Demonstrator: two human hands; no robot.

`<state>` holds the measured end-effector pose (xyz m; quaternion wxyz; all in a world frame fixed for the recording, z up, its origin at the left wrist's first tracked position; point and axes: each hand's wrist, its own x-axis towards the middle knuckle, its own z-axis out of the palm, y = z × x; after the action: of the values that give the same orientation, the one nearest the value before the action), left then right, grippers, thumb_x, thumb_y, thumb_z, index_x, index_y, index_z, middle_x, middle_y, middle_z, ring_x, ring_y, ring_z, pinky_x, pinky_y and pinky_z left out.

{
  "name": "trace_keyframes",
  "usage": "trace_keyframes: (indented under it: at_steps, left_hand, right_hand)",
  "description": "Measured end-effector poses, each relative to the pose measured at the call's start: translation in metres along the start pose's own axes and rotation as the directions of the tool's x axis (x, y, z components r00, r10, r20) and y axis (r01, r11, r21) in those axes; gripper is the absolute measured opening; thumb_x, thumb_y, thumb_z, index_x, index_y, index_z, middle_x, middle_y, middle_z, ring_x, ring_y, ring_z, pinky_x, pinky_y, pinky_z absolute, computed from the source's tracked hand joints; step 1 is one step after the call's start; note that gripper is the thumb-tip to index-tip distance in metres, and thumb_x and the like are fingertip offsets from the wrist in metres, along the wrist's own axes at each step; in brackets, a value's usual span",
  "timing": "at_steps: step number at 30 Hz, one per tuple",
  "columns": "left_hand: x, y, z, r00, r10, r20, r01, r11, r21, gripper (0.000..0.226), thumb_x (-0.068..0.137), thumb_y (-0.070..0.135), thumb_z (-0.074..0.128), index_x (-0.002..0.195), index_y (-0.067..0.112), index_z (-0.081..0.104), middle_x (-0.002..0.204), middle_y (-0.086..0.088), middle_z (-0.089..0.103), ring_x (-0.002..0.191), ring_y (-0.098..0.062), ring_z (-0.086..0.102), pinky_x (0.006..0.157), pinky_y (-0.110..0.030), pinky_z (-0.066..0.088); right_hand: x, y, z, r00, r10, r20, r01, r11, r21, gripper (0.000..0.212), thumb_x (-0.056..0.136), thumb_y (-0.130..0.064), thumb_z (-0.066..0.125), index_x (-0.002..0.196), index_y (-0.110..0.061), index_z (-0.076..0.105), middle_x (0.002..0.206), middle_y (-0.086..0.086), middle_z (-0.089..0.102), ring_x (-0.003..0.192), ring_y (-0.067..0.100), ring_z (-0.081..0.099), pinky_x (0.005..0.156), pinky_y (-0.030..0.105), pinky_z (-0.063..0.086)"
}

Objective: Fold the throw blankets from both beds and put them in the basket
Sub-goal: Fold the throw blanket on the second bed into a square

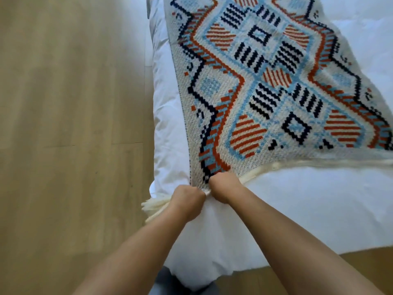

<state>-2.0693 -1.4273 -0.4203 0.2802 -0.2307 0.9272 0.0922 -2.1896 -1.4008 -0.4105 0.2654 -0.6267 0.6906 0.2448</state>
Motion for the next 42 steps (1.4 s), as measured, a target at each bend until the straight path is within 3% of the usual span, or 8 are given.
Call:
trace_keyframes:
  at_steps: [5,9,13,18,24,29,32,42]
  left_hand:
    - [-0.032,0.024,0.015,0.996,-0.066,0.055,0.069,0.996,-0.048,0.024,0.088,0.004,0.043,0.099,0.011,0.063,0.102,-0.008,0.068,0.093,-0.029,0.064,0.064,-0.030,0.036]
    - [-0.035,0.018,0.003,0.980,-0.191,-0.048,0.187,0.979,-0.084,0.024,0.088,0.003,0.043,0.110,0.009,0.051,0.105,-0.005,0.064,0.093,-0.028,0.065,0.062,-0.031,0.035]
    - [-0.034,0.007,-0.017,0.975,-0.190,-0.113,0.182,0.980,-0.080,0.023,0.088,0.003,0.042,0.108,0.010,0.050,0.102,-0.006,0.063,0.091,-0.028,0.063,0.062,-0.032,0.034]
    - [-0.030,-0.010,-0.039,0.980,-0.096,-0.175,0.091,0.995,-0.036,0.017,0.088,0.004,0.043,0.102,0.010,0.051,0.096,-0.005,0.063,0.083,-0.027,0.064,0.057,-0.030,0.036]
    - [-0.014,-0.060,-0.080,0.952,0.040,-0.304,-0.050,0.998,-0.027,0.017,0.094,0.011,0.040,0.109,0.011,0.047,0.092,-0.004,0.064,0.075,-0.027,0.063,0.050,-0.030,0.034]
    - [0.000,-0.129,-0.123,0.927,0.161,-0.338,-0.166,0.986,0.014,0.014,0.093,0.011,0.041,0.106,0.015,0.046,0.093,-0.004,0.061,0.076,-0.028,0.062,0.047,-0.031,0.028]
    - [0.011,-0.167,-0.150,0.910,0.198,-0.365,-0.195,0.980,0.044,0.008,0.097,0.018,0.040,0.101,0.015,0.046,0.091,-0.004,0.058,0.073,-0.027,0.060,0.051,-0.032,0.031]
    - [0.086,-0.253,-0.232,0.880,0.275,-0.388,-0.229,0.960,0.161,0.009,0.097,0.019,0.040,0.098,0.015,0.047,0.088,-0.003,0.057,0.070,-0.025,0.058,0.055,-0.033,0.033]
  right_hand:
    - [-0.032,-0.017,0.023,0.998,0.006,0.068,-0.010,0.998,0.059,0.015,0.086,0.001,0.048,0.087,-0.011,0.056,0.078,0.006,0.051,0.077,0.025,0.049,0.067,0.032,0.039]
    - [-0.047,-0.009,0.029,0.962,0.233,-0.140,-0.144,0.872,0.468,0.015,0.088,-0.015,0.052,0.103,-0.011,0.055,0.109,0.008,0.054,0.099,0.025,0.050,0.071,0.032,0.038]
    - [-0.057,-0.010,0.033,0.876,0.481,-0.025,-0.309,0.600,0.738,0.031,0.093,-0.028,0.041,0.110,-0.006,0.053,0.113,0.011,0.056,0.097,0.028,0.052,0.071,0.032,0.038]
    - [-0.053,-0.017,0.021,0.846,0.464,0.262,-0.338,0.087,0.937,0.050,0.098,-0.042,0.030,0.117,-0.004,0.056,0.113,0.017,0.058,0.102,0.030,0.055,0.087,0.036,0.043]
    - [-0.024,-0.020,-0.033,0.650,0.649,0.395,-0.094,-0.447,0.890,0.025,0.094,-0.028,0.047,0.100,-0.005,0.054,0.073,0.008,0.055,0.056,0.019,0.051,0.050,0.028,0.041]
    - [0.001,-0.019,-0.096,0.545,0.766,0.340,-0.046,-0.378,0.925,0.026,0.093,-0.026,0.044,0.069,-0.017,0.041,0.063,0.001,0.043,0.049,0.015,0.039,0.044,0.025,0.028]
    - [0.014,-0.015,-0.134,0.502,0.815,0.289,-0.050,-0.307,0.950,0.025,0.093,-0.028,0.043,0.077,-0.010,0.048,0.066,0.003,0.047,0.055,0.015,0.043,0.047,0.026,0.031]
    - [0.087,0.027,-0.233,0.489,0.841,0.231,-0.030,-0.248,0.968,0.039,0.096,-0.028,0.040,0.060,-0.015,0.034,0.059,0.003,0.036,0.050,0.018,0.033,0.049,0.028,0.022]
